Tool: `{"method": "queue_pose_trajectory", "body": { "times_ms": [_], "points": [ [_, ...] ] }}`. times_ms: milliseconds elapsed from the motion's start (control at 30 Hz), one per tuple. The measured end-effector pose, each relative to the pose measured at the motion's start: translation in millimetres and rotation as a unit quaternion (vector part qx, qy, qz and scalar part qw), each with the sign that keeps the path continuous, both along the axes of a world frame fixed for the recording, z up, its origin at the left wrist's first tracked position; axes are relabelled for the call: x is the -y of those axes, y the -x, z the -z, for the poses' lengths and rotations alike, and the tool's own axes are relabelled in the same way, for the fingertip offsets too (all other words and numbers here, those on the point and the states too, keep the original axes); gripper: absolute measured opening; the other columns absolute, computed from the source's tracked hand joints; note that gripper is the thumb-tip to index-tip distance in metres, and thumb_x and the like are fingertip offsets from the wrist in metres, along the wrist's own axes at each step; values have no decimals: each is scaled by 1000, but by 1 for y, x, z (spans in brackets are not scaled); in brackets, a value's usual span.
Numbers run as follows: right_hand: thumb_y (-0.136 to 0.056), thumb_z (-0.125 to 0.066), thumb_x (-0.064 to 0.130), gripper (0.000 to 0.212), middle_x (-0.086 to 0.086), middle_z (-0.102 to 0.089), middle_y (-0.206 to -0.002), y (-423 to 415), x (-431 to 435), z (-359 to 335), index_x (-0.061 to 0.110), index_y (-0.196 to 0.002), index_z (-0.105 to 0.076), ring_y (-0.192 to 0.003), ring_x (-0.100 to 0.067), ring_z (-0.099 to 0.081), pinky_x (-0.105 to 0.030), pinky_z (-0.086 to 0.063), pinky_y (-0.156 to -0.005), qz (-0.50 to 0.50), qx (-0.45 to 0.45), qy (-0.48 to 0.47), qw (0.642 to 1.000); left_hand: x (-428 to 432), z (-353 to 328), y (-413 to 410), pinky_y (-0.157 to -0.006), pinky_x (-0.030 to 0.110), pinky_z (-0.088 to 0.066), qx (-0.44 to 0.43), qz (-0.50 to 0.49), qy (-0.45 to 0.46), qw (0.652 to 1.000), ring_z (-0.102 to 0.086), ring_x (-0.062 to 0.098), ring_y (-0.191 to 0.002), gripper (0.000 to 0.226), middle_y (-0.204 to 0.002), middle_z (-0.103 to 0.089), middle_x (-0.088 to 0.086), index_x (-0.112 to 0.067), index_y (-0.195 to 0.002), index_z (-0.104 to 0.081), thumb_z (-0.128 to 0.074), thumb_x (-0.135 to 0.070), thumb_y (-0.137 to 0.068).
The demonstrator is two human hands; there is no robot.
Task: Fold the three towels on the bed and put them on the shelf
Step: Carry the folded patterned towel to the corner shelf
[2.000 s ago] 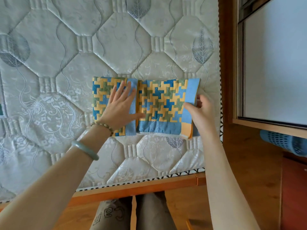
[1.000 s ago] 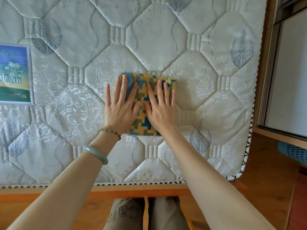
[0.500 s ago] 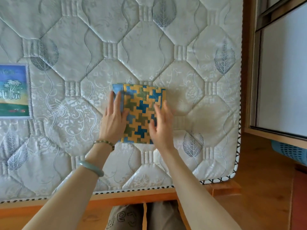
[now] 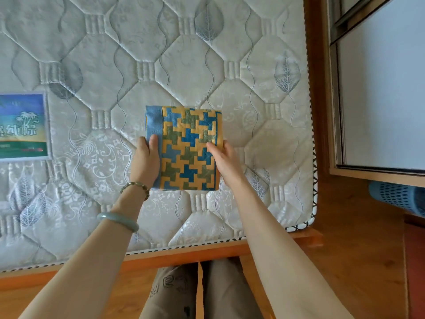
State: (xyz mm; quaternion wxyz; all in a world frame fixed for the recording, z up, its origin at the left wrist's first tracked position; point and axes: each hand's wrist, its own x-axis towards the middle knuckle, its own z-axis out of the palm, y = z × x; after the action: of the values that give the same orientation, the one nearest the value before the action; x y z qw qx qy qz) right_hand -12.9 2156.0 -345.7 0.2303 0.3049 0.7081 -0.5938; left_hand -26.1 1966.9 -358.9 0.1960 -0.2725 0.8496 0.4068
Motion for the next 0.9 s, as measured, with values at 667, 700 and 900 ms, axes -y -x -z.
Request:
{"method": "queue_pose_trajectory", "body": {
  "times_ms": [667,700,900],
  "points": [
    [-91,-57,41,23,-2,-67,-100,-137,-128,-327,19,-97,-53,-85,-14,-67,-36,-57,-71,208,-142,-112,961,-107,-338,-27,-80,36,-59,99,355,-401,839,-68,26,-105,105,-120,-68,8,-12,-127,-45,-94,-44,-40],
    [-91,-57,42,25,-2,-67,-101,-148,-141,-339,19,-99,-54,-85,-15,-68,-38,-57,-74,229,-151,-112,955,-122,-351,-27,-85,41,-57,101,394,-399,822,-66,28,-110,104,-124,-66,7,-12,-130,-44,-94,-40,-44],
    [-92,-58,33,12,-3,-69,-94,-217,-222,-399,22,-90,-53,-85,-19,-70,-46,-56,-83,328,-196,-111,917,-225,-406,-52,-100,59,-44,102,509,-412,749,-59,34,-120,96,-134,-58,12,-13,-136,-44,-93,-26,-54]
  ]
}}
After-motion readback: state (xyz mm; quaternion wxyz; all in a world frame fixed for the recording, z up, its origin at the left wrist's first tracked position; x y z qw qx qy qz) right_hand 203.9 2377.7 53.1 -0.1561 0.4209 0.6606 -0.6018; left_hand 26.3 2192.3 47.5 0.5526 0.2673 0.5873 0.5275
